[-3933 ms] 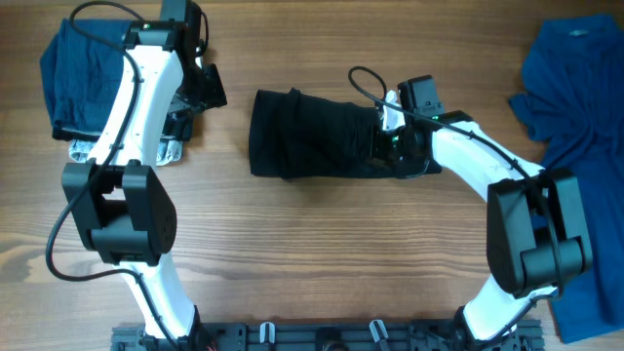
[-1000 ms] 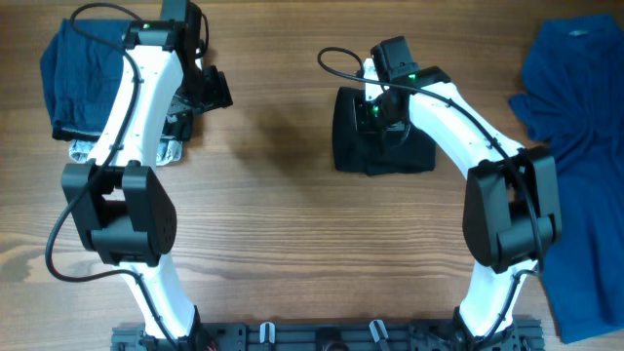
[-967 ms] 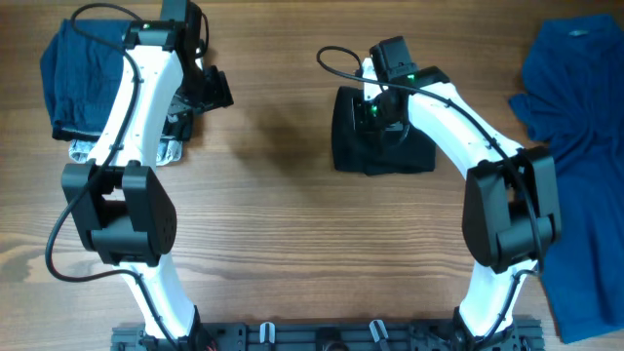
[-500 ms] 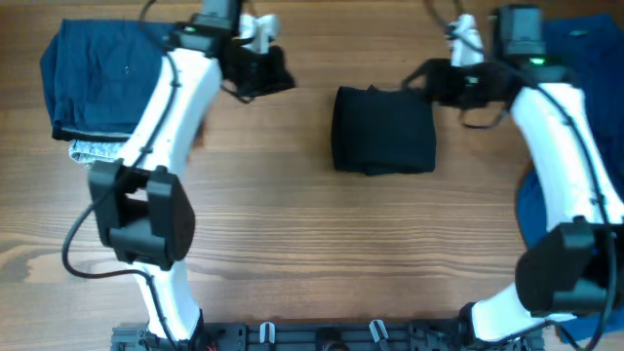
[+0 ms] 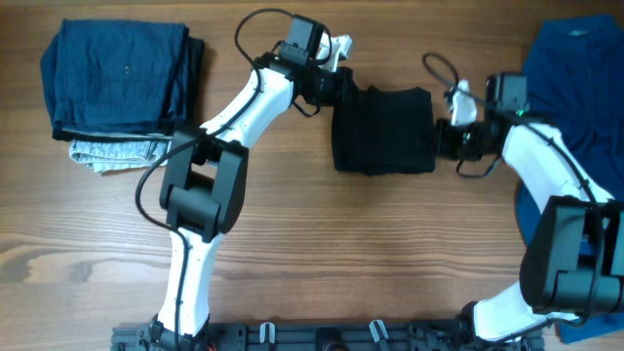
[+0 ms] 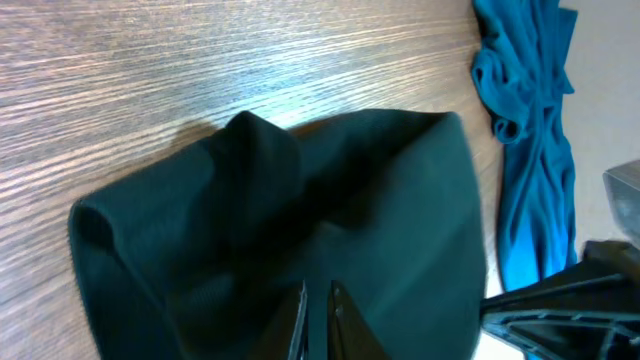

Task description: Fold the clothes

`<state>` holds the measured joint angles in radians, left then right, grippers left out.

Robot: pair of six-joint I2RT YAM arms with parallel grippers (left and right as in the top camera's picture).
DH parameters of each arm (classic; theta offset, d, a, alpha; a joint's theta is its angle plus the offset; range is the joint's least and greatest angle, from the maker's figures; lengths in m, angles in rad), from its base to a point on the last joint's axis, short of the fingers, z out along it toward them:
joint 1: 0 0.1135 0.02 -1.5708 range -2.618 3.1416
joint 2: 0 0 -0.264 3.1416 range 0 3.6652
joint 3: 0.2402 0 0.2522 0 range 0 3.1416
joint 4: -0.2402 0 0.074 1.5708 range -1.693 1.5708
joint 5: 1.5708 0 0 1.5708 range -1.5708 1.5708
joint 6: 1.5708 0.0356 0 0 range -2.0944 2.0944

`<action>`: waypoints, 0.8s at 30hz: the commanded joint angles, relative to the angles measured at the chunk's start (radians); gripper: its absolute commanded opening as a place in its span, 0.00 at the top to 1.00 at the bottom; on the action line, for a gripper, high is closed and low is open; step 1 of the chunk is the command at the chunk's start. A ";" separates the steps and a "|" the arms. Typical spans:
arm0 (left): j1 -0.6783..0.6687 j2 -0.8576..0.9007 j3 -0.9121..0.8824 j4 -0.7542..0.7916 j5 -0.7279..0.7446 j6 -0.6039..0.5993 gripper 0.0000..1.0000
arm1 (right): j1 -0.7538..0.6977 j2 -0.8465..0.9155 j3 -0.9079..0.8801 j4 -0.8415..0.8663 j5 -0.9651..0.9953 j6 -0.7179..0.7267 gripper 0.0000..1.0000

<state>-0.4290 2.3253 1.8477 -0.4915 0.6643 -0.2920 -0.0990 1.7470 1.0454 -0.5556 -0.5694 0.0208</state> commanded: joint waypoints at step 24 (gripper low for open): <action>-0.005 -0.212 0.035 -0.274 -0.078 0.053 0.78 | 0.004 -0.086 -0.025 0.304 0.018 0.163 0.96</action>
<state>-0.4080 2.0453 1.8996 -0.6785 0.5758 -0.2958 -0.0963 1.6527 1.0161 -0.2726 -0.7074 0.2230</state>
